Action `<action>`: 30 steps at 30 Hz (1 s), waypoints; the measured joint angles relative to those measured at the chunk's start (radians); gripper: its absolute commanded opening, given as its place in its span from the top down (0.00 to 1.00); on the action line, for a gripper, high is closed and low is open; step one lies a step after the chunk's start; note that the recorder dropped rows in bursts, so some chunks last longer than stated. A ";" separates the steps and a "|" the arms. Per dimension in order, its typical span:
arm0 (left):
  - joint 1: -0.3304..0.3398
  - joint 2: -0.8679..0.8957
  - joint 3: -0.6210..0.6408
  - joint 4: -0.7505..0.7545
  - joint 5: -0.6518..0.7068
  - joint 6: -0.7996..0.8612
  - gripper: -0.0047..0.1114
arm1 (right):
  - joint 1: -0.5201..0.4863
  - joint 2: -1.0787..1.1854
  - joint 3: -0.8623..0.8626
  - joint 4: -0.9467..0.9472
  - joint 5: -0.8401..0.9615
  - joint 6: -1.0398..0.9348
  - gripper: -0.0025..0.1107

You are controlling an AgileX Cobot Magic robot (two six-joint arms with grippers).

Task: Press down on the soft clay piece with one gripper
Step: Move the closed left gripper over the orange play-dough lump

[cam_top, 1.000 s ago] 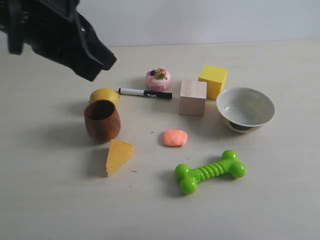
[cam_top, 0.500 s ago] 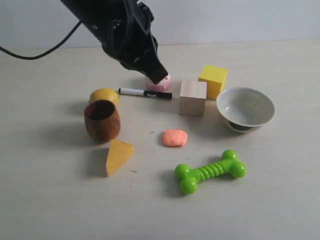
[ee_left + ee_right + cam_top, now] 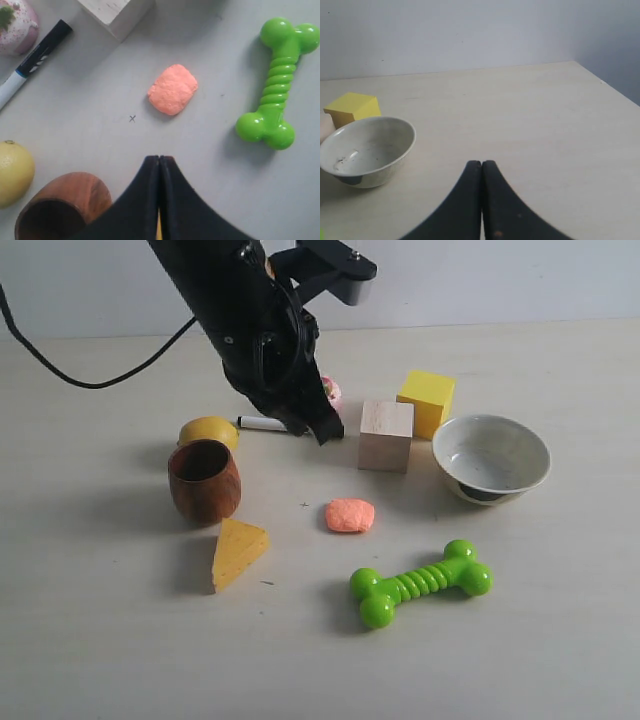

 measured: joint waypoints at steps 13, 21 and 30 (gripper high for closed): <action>0.000 0.059 -0.002 0.005 -0.041 -0.089 0.96 | 0.000 0.000 0.000 0.000 -0.002 0.000 0.98; -0.032 0.102 -0.002 0.007 -0.061 -0.106 0.96 | 0.000 0.000 0.000 0.000 -0.002 0.000 0.98; -0.043 0.169 -0.005 0.005 -0.087 -0.120 0.96 | 0.000 0.000 0.000 0.000 -0.002 0.000 0.98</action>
